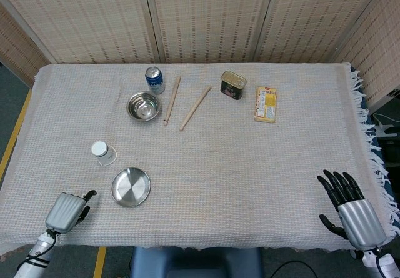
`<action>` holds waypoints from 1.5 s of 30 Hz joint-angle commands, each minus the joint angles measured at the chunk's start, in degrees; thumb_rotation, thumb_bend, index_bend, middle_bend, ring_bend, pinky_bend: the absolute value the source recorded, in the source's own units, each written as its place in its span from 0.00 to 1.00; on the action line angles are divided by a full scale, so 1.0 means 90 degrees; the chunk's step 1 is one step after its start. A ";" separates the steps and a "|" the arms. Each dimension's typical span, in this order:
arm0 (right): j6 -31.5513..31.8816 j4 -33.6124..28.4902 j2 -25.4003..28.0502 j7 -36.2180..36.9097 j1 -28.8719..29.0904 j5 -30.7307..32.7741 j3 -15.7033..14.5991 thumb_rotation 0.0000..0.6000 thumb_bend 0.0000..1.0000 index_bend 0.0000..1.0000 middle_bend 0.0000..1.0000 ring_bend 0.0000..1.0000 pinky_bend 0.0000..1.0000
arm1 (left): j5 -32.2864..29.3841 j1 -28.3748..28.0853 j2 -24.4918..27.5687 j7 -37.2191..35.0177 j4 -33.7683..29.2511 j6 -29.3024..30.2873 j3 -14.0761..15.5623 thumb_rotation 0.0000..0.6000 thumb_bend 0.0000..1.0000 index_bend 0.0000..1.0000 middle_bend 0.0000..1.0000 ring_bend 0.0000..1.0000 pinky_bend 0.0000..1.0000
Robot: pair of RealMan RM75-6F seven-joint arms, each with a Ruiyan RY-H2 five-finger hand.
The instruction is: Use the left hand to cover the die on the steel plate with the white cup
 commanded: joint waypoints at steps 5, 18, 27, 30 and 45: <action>-0.0126 -0.0040 0.0006 -0.0059 0.0020 0.0093 0.0004 1.00 0.13 0.00 0.00 0.00 0.00 | -0.0195 -0.0280 -0.0511 0.0043 0.0821 -0.0481 -0.0036 1.00 0.42 0.35 1.00 0.92 0.94; -0.0232 -0.0080 -0.0014 -0.0173 0.0032 0.0197 0.0026 1.00 0.13 0.00 0.00 0.00 0.00 | -0.0403 -0.0288 -0.0552 -0.0035 0.1058 -0.0445 -0.0033 1.00 0.42 0.39 1.00 0.92 0.94; -0.0285 -0.0111 -0.0012 -0.0213 0.0033 0.0229 0.0018 1.00 0.13 0.00 0.00 0.00 0.00 | -0.0497 -0.0326 -0.0548 -0.0038 0.1114 -0.0522 -0.0007 1.00 0.42 0.41 1.00 0.92 0.94; -0.0314 -0.0107 -0.0019 -0.0229 0.0040 0.0246 0.0018 1.00 0.13 0.00 0.00 0.00 0.00 | -0.0531 -0.0334 -0.0536 -0.0038 0.1116 -0.0545 -0.0002 1.00 0.42 0.41 1.00 0.92 0.94; -0.0326 -0.0122 -0.0030 -0.0275 0.0035 0.0241 0.0010 1.00 0.13 0.00 0.00 0.00 0.00 | -0.0597 -0.0360 -0.0524 -0.0080 0.1122 -0.0556 0.0036 1.00 0.46 0.48 1.00 0.92 0.94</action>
